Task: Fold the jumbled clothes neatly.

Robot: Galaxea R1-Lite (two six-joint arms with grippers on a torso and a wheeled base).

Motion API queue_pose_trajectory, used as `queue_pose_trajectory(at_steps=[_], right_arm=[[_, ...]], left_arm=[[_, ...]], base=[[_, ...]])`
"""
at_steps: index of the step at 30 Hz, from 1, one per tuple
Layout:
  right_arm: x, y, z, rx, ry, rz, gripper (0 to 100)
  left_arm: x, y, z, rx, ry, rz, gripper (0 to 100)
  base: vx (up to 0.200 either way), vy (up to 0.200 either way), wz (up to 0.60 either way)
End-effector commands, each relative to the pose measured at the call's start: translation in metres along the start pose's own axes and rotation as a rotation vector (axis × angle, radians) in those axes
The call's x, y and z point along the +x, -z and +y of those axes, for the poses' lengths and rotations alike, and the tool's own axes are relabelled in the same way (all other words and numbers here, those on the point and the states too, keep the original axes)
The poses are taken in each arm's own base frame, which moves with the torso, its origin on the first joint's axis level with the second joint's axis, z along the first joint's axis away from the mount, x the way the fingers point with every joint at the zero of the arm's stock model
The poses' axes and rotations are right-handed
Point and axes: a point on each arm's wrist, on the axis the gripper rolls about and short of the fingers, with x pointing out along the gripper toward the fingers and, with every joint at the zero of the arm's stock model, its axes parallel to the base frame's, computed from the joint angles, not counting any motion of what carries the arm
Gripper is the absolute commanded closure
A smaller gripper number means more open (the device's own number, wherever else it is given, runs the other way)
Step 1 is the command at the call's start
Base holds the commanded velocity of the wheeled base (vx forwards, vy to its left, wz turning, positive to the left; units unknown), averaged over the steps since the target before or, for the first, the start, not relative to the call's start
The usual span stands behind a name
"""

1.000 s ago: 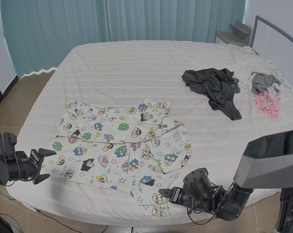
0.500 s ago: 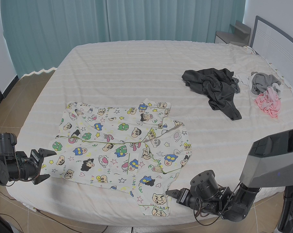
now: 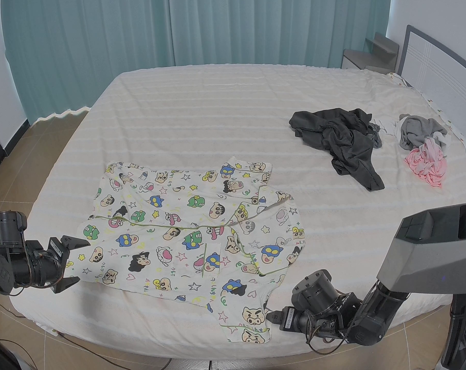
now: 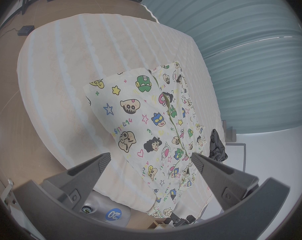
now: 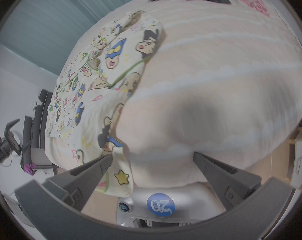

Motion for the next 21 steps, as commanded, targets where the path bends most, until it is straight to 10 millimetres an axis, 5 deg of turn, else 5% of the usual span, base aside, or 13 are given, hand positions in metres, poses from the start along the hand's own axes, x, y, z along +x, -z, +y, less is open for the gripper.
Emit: queue_pose_trajectory(at_steps=[1,21], right_arm=[[0.005,-0.009,0.013,-0.046,-0.035,-0.033,0],[0.004,-0.007,0.038,-0.115,-0.078,-0.022,0]], left_arm=[[0.000,0.000,0.000,-0.002,-0.001,-0.001,0],[0.000,-0.001,0.000,-0.001,0.000,-0.002,0]], base=[[0.000,0.000,0.00],[0.000,0.000,0.00]])
